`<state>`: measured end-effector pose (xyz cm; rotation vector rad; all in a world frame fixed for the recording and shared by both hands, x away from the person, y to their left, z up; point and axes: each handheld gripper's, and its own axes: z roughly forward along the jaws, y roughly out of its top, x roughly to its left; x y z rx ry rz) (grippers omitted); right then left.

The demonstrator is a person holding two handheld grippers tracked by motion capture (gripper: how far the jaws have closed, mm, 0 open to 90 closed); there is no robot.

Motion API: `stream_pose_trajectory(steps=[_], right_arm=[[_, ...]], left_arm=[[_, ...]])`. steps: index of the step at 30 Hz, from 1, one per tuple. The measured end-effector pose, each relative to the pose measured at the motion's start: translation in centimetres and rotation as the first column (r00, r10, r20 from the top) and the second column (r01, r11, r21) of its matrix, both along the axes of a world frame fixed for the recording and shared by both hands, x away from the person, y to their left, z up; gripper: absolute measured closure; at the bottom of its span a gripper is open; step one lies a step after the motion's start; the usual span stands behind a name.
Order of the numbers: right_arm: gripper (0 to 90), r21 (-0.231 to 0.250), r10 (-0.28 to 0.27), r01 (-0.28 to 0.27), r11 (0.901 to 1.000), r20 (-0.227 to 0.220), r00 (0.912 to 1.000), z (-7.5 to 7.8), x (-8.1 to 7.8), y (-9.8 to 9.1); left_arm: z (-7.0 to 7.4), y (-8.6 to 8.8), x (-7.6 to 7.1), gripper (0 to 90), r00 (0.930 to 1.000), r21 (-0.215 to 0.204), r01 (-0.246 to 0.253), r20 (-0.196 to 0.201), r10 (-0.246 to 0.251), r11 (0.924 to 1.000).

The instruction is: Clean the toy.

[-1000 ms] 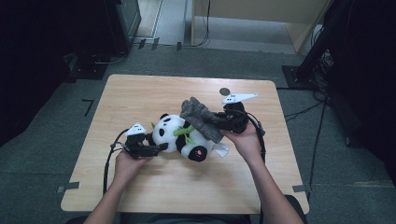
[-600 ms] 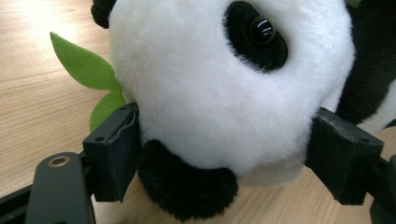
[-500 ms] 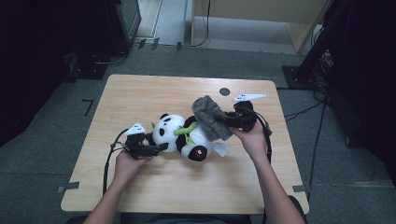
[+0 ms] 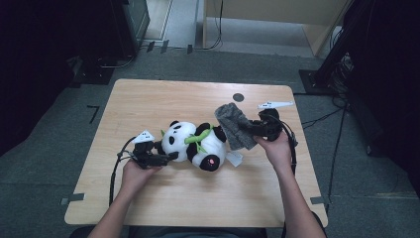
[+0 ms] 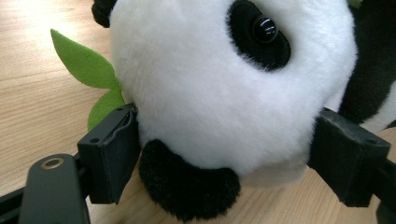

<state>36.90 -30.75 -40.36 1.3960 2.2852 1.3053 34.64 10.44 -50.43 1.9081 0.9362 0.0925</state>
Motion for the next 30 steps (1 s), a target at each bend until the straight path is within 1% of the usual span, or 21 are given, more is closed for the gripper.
stream_pose_trajectory(steps=[4, 6, 7, 9, 10, 13, 15, 18, 20, 22, 24, 25, 27, 28, 30], right_arm=[[73.9, -0.011, -0.02, 0.02, 0.9997, -0.001, 0.9998, -0.2, -0.1, -0.6], [74.0, -0.022, -0.035, 0.035, 0.9991, 0.004, 0.9994, -0.1, -0.2, -1.0], [74.1, -0.019, -0.04, 0.04, 0.999, 0.003, 0.9992, 0.0, -0.2, -1.2], [74.3, 0.004, -0.043, 0.043, 0.9991, 0.003, 0.9991, 0.2, -0.3, -1.6], [74.3, 0.007, -0.046, 0.046, 0.9989, 0.008, 0.9989, 0.4, -0.4, -1.7], [74.4, 0.021, -0.038, 0.038, 0.9991, 0.035, 0.9987, 1.5, -1.0, -1.8], [74.4, 0.028, -0.021, 0.019, 0.9994, 0.06, 0.998, 2.4, -1.5, -1.4], [74.4, 0.042, 0.025, -0.029, 0.9987, 0.094, 0.9953, 3.6, -2.2, -0.2], [74.3, 0.032, 0.061, -0.065, 0.9974, 0.113, 0.9917, 4.3, -2.6, 0.9], [74.3, 0.018, 0.102, -0.105, 0.9943, 0.133, 0.9859, 4.7, -3.1, 2.2], [74.3, 0.013, 0.13, -0.133, 0.991, 0.138, 0.9819, 4.9, -3.4, 3.2], [74.3, 0.014, 0.146, -0.15, 0.9886, 0.144, 0.9788, 4.9, -3.5, 3.7], [74.4, 0.02, 0.177, -0.181, 0.9833, 0.132, 0.9753, 4.5, -3.5, 4.9], [74.5, 0.015, 0.19, -0.193, 0.981, 0.125, 0.9737, 4.1, -3.4, 5.4], [74.5, -0.01, 0.219, -0.219, 0.9756, 0.09, 0.9716, 2.7, -3.0, 6.8]], left_arm=[[-0.1, 0.0, 0.0, 14.2, 1.0, -0.002, 0.0, 0.005, 0.0, 1.0], [-0.1, -0.1, 0.1, 13.1, 0.9998, 0.002, -0.007, 0.016, 0.007, 1.0], [-0.1, -0.1, 0.1, 12.3, 0.9997, 0.004, -0.013, 0.019, 0.013, 0.9999], [-0.1, -0.2, 0.1, 11.4, 0.9997, 0.006, -0.013, 0.021, 0.013, 0.9999], [-0.1, -0.2, 0.1, 11.4, 0.9997, 0.005, -0.013, 0.022, 0.013, 0.9999], [-0.1, -0.2, 0.1, 11.8, 0.9998, -0.001, -0.012, 0.018, 0.013, 0.9999], [0.0, -0.2, 0.0, 13.3, 0.9998, 0.002, -0.009, 0.016, 0.009, 1.0], [0.1, -0.2, 0.0, 14.0, 0.9998, 0.009, -0.008, 0.017, 0.008, 0.9999], [0.1, -0.3, -0.1, 14.1, 0.9998, 0.012, -0.01, 0.019, 0.01, 0.9999], [0.1, -0.3, -0.1, 14.1, 0.9997, 0.015, -0.013, 0.021, 0.013, 0.9998], [0.1, -0.3, -0.1, 14.1, 0.9997, 0.018, -0.014, 0.022, 0.013, 0.9997], [0.2, -0.3, -0.1, 14.1, 0.9996, 0.02, -0.013, 0.024, 0.012, 0.9997], [0.2, -0.4, -0.2, 14.1, 0.9996, 0.023, -0.014, 0.024, 0.014, 0.9996], [0.2, -0.4, -0.2, 14.1, 0.9996, 0.023, -0.014, 0.024, 0.014, 0.9996], [0.2, -0.4, -0.2, 14.2, 0.9996, 0.018, -0.017, 0.021, 0.016, 0.9997]])
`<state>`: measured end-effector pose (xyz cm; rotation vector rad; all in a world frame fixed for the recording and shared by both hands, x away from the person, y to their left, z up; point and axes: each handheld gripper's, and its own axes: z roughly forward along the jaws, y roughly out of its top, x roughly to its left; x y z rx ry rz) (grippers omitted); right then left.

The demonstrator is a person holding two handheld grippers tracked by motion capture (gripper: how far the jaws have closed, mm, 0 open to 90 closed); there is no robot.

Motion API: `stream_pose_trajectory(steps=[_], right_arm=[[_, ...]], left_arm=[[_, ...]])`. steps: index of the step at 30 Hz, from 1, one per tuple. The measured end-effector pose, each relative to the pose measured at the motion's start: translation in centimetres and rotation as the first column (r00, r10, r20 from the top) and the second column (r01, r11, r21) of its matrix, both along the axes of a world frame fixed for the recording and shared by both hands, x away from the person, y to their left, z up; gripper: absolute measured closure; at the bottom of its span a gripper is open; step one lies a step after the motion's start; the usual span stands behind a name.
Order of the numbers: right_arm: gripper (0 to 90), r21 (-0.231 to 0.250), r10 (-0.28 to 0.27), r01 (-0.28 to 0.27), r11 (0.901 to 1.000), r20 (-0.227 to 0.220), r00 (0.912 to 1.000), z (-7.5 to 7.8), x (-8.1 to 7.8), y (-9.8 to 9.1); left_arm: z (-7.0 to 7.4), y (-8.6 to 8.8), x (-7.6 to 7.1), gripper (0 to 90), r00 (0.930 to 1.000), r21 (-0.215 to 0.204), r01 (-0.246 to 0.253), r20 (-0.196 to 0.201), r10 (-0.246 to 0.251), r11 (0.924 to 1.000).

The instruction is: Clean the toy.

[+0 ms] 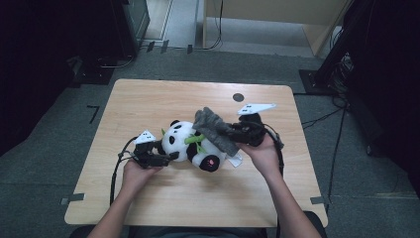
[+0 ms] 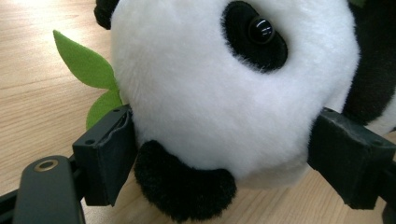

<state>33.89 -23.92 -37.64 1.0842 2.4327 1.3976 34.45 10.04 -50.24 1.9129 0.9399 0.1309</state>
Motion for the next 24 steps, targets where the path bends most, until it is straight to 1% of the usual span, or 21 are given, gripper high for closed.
stream_pose_trajectory(steps=[3, 5, 7, 10, 15, 19, 24], right_arm=[[74.3, -0.033, 0.017, -0.018, 0.9993, -0.035, 0.9993, -1.7, 0.5, 1.2], [73.8, -0.057, 0.012, -0.015, 0.9982, -0.039, 0.9992, -2.4, 0.7, 1.5], [73.4, -0.05, 0.013, -0.015, 0.9986, -0.048, 0.9988, -3.0, 0.8, 1.5], [73.3, -0.042, 0.003, -0.005, 0.9991, -0.051, 0.9987, -3.2, 0.7, 1.1], [73.2, -0.037, 0.002, -0.004, 0.9993, -0.053, 0.9986, -3.7, 0.1, 0.4], [73.0, -0.041, 0.002, -0.005, 0.9992, -0.056, 0.9984, -4.4, -0.7, -0.4], [72.7, -0.048, -0.022, 0.019, 0.9987, -0.072, 0.9972, -5.6, -1.8, -1.6]], left_arm=[[0.0, 0.0, 0.0, 14.2, 1.0, 0.003, 0.003, -0.004, -0.003, 1.0], [0.0, 0.1, 0.0, 14.2, 1.0, 0.003, 0.005, -0.007, -0.005, 1.0], [0.0, 0.0, 0.0, 14.2, 1.0, 0.006, 0.004, -0.003, -0.004, 1.0], [0.0, 0.0, 0.0, 14.2, 1.0, 0.009, 0.003, 0.0, -0.003, 1.0], [-0.1, 0.0, 0.0, 14.2, 1.0, 0.008, 0.003, -0.009, -0.003, 1.0], [-0.1, 0.1, 0.0, 14.2, 1.0, 0.011, 0.007, -0.006, -0.007, 0.9999], [-0.1, 0.1, 0.0, 14.2, 0.9999, 0.012, 0.009, -0.006, -0.009, 0.9999]])
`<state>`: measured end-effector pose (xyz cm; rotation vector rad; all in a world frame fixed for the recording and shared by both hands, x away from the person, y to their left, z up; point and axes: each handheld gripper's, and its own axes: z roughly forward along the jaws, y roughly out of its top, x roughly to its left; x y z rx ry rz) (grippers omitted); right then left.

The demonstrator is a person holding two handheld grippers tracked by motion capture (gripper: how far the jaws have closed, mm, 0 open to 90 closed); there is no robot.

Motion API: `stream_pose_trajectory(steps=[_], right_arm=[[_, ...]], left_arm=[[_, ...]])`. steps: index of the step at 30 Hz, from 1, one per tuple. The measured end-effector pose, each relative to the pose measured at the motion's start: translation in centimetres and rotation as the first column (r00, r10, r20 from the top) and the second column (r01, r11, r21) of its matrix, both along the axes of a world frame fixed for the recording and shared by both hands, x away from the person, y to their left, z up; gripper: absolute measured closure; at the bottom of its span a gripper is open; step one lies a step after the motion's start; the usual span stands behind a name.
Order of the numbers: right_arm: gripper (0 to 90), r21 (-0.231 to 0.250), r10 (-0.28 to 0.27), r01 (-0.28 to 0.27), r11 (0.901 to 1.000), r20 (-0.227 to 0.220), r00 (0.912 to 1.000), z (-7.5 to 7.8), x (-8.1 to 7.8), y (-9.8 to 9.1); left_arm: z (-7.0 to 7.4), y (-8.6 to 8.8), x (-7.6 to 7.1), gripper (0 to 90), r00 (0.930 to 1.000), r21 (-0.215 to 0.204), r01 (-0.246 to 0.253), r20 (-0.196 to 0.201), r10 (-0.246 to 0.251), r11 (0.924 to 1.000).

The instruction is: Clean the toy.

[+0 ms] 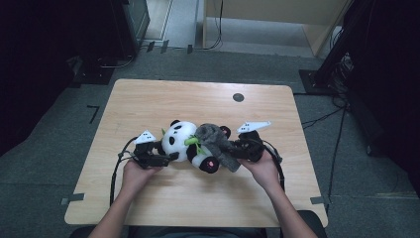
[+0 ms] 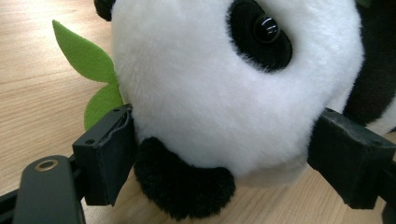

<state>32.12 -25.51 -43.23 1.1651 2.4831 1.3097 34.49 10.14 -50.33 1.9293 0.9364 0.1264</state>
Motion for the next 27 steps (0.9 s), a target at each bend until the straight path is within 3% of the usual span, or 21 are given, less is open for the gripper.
stream_pose_trajectory(steps=[10, 18, 27], right_arm=[[72.4, -0.053, -0.027, 0.024, 0.9983, -0.051, 0.9983, -1.9, -0.6, -1.5], [72.8, -0.111, -0.039, 0.029, 0.9933, -0.085, 0.9956, -2.9, 0.0, -2.2], [74.3, -0.087, -0.006, 0.0, 0.9962, -0.072, 0.9974, -2.3, -0.2, -2.4]], left_arm=[[0.0, 0.0, 0.0, 14.1, 1.0, -0.005, 0.0, -0.005, 0.0, 1.0], [0.0, 0.1, 0.0, 14.1, 1.0, -0.009, -0.001, -0.008, 0.001, 1.0], [0.0, 0.1, 0.1, 14.1, 0.9999, -0.009, -0.002, -0.01, 0.001, 1.0]])
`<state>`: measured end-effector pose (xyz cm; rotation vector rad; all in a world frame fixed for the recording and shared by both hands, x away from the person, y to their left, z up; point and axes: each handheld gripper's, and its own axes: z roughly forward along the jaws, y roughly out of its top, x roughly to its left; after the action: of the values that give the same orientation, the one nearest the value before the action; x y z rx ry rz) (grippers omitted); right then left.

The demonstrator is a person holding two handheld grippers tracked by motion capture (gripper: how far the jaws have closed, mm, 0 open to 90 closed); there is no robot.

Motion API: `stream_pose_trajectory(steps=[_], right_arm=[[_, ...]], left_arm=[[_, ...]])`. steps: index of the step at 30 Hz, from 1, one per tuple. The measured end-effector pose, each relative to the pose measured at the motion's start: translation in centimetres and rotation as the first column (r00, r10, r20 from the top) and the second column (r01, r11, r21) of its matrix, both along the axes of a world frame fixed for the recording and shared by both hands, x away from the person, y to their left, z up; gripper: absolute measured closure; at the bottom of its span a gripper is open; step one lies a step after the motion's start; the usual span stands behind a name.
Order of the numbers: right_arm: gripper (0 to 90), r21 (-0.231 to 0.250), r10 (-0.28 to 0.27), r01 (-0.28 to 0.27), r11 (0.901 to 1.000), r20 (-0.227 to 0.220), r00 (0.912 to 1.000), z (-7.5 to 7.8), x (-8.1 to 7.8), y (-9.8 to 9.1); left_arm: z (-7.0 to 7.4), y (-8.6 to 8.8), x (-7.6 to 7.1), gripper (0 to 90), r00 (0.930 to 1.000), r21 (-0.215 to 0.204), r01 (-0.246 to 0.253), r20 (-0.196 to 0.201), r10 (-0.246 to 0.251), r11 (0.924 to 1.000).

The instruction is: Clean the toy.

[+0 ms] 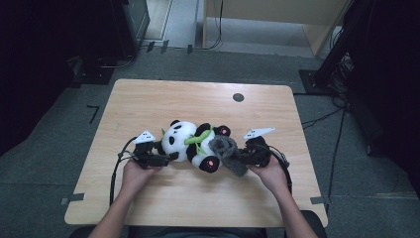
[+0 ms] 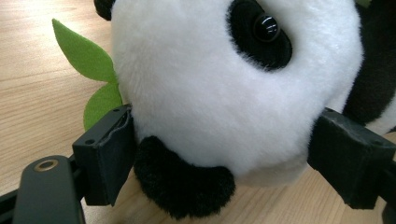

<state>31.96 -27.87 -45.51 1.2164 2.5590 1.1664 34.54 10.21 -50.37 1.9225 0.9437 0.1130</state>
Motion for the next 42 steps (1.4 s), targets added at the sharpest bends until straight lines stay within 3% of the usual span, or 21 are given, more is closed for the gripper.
stream_pose_trajectory(steps=[8, 13, 21, 29, 31, 35, 42], right_arm=[[74.8, 0.12, 0.017, -0.026, 0.9924, 0.069, 0.9974, 2.3, -0.8, -0.3], [74.8, 0.125, 0.011, -0.029, 0.9917, 0.138, 0.9904, 3.8, -1.2, 0.6], [74.4, 0.107, 0.025, -0.043, 0.9934, 0.161, 0.9867, 4.2, -0.3, 3.0], [60.2, 0.133, 0.058, -0.089, 0.9871, 0.219, 0.974, 3.8, 0.8, 4.8], [60.5, 0.144, 0.068, -0.1, 0.9846, 0.211, 0.9751, 3.5, 1.1, 5.3], [70.9, 0.162, 0.089, -0.118, 0.9797, 0.176, 0.9804, 3.1, 1.5, 5.6], [74.2, 0.125, 0.071, -0.095, 0.9876, 0.182, 0.9807, 3.2, 1.1, 4.9]], left_arm=[[0.0, 0.0, 0.0, 14.1, 1.0, 0.001, 0.0, 0.002, 0.0, 1.0], [0.0, -0.1, -0.1, 14.1, 1.0, 0.003, -0.005, 0.004, 0.005, 1.0], [-0.1, -0.2, -0.5, 14.2, 0.9995, -0.002, -0.023, 0.021, 0.023, 0.9997], [-0.1, -0.2, -0.5, 14.2, 0.9994, -0.003, -0.027, 0.02, 0.027, 0.9996], [-0.1, -0.2, -0.5, 14.2, 0.9994, -0.001, -0.026, 0.021, 0.026, 0.9997], [-0.1, -0.1, -0.5, 14.2, 0.9994, 0.003, -0.027, 0.023, 0.027, 0.9996], [-0.2, -0.2, -0.6, 14.2, 0.9993, -0.005, -0.03, 0.021, 0.03, 0.9995]])
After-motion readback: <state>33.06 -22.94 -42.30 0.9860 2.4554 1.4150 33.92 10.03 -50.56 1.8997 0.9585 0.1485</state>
